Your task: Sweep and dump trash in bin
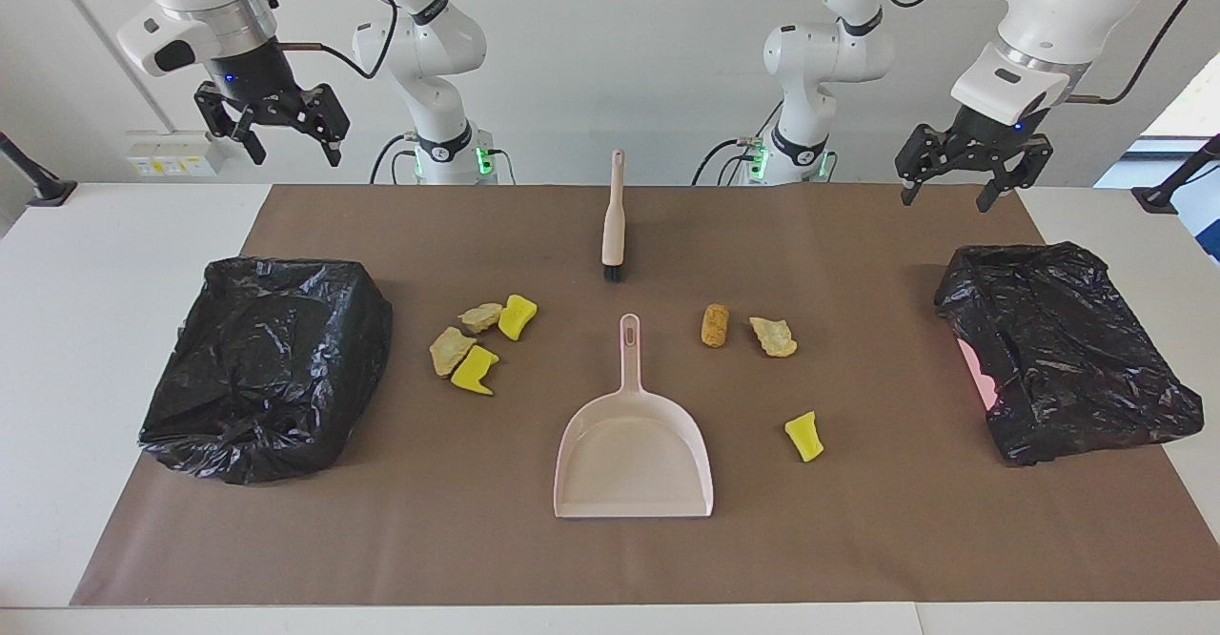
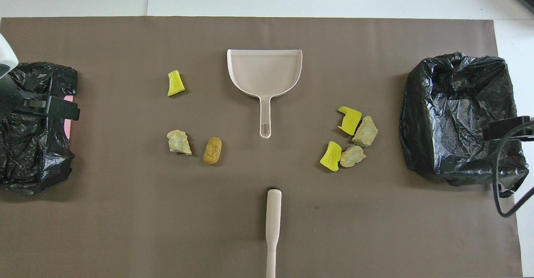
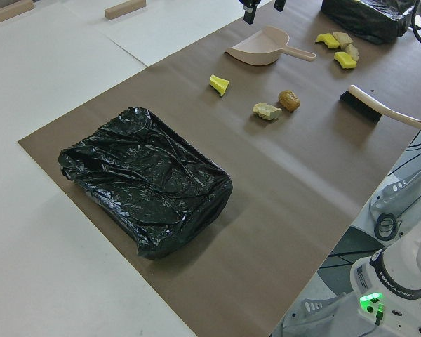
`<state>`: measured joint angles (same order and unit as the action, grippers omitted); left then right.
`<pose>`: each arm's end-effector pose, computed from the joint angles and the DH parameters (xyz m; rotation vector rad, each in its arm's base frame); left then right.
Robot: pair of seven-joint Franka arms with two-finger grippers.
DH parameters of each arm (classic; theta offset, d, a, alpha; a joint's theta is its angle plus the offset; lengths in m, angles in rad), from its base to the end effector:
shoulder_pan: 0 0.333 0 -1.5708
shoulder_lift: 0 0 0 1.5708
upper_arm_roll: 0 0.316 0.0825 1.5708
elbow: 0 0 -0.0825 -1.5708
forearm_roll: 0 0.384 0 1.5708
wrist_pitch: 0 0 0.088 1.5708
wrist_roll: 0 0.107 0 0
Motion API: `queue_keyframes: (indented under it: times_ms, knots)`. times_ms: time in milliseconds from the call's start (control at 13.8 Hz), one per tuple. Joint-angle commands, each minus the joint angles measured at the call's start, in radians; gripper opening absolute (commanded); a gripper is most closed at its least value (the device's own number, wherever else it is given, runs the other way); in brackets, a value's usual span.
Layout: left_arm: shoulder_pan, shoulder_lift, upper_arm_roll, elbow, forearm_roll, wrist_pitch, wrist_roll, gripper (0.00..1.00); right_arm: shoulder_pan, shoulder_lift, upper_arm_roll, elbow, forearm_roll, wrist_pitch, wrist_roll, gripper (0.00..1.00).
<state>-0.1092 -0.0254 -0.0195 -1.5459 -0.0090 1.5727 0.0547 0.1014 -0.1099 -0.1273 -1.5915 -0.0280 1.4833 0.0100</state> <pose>0.5426 -0.0713 0.6504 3.1169 -0.2870 0.0812 0.5106 -0.0207 0.6652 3.1271 -0.0588 0.0011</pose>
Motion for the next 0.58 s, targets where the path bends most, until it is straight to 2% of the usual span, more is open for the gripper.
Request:
queue_keyframes:
  times_ms: [0,506]
  knots:
    - [0.011,-0.007,-0.007,0.007,-0.011,-0.017,0.008,1.00,-0.005,-0.014,0.005,-0.018,-0.001,0.009,0.012,1.00]
    - [0.011,-0.010,-0.007,0.003,-0.009,-0.033,0.002,1.00,-0.005,-0.014,0.005,-0.016,-0.003,0.011,0.008,1.00]
